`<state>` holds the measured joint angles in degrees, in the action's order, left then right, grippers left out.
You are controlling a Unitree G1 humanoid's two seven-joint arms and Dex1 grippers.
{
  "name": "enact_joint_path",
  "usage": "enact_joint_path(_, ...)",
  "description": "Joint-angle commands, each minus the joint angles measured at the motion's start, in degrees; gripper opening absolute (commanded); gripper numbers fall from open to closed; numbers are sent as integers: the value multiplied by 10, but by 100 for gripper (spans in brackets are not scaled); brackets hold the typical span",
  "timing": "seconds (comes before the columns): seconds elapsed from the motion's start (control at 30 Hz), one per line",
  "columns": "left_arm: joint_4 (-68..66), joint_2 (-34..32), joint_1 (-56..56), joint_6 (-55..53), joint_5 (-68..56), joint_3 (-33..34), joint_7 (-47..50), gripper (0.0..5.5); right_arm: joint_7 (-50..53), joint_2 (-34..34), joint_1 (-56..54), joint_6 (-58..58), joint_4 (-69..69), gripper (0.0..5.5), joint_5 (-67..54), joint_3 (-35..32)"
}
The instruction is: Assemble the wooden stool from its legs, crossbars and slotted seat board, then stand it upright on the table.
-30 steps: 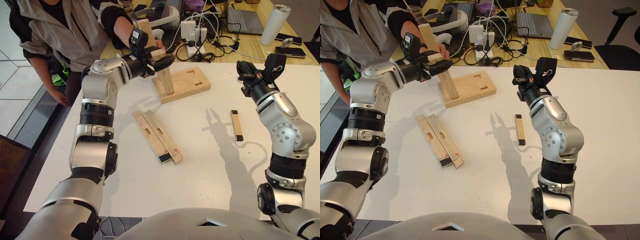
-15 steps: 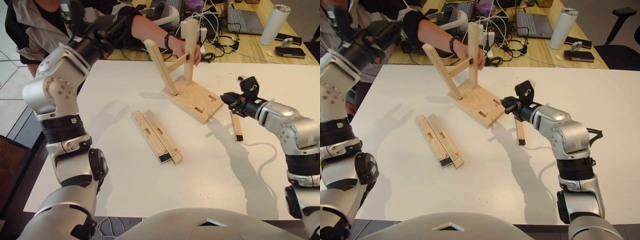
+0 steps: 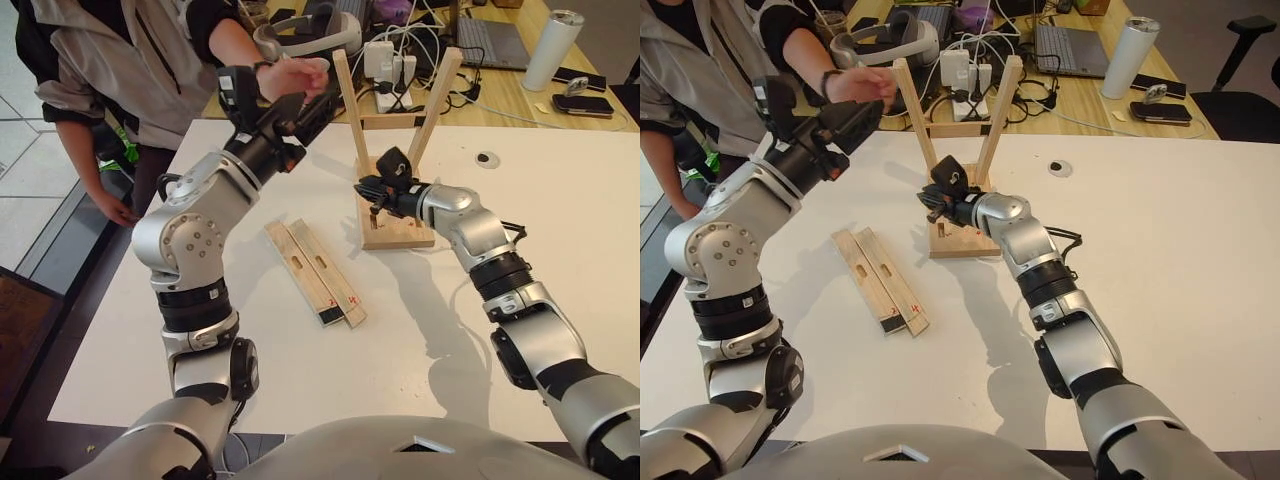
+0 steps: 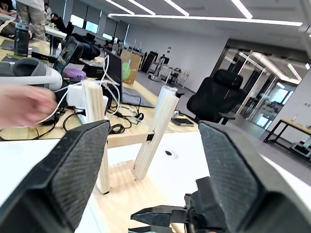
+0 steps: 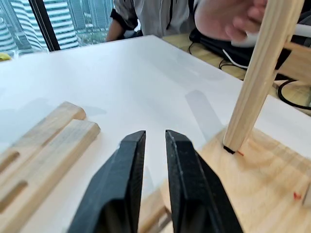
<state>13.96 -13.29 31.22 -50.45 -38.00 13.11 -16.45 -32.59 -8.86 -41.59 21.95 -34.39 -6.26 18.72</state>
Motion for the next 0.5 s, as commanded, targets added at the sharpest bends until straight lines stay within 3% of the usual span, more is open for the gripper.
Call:
enact_joint_path(0.03, 6, -16, -11, -6, 19, -12, 16, 342, 21, -9, 15, 65, -58, 76, 43, 10)
enact_joint_path(0.13, 18, -19, -21, -9, 21, -12, 26, 342, -12, -17, 59, 183, 18, 76, 8, -9)
enact_joint_path(0.3, 39, -24, -30, -13, 21, -17, 38, 342, -38, -44, 157, 474, 296, 76, -118, -62)
enact_joint_path(0.5, 43, -28, -33, -12, 28, -28, 42, 342, 47, 35, 175, 631, 460, 76, -158, -183)
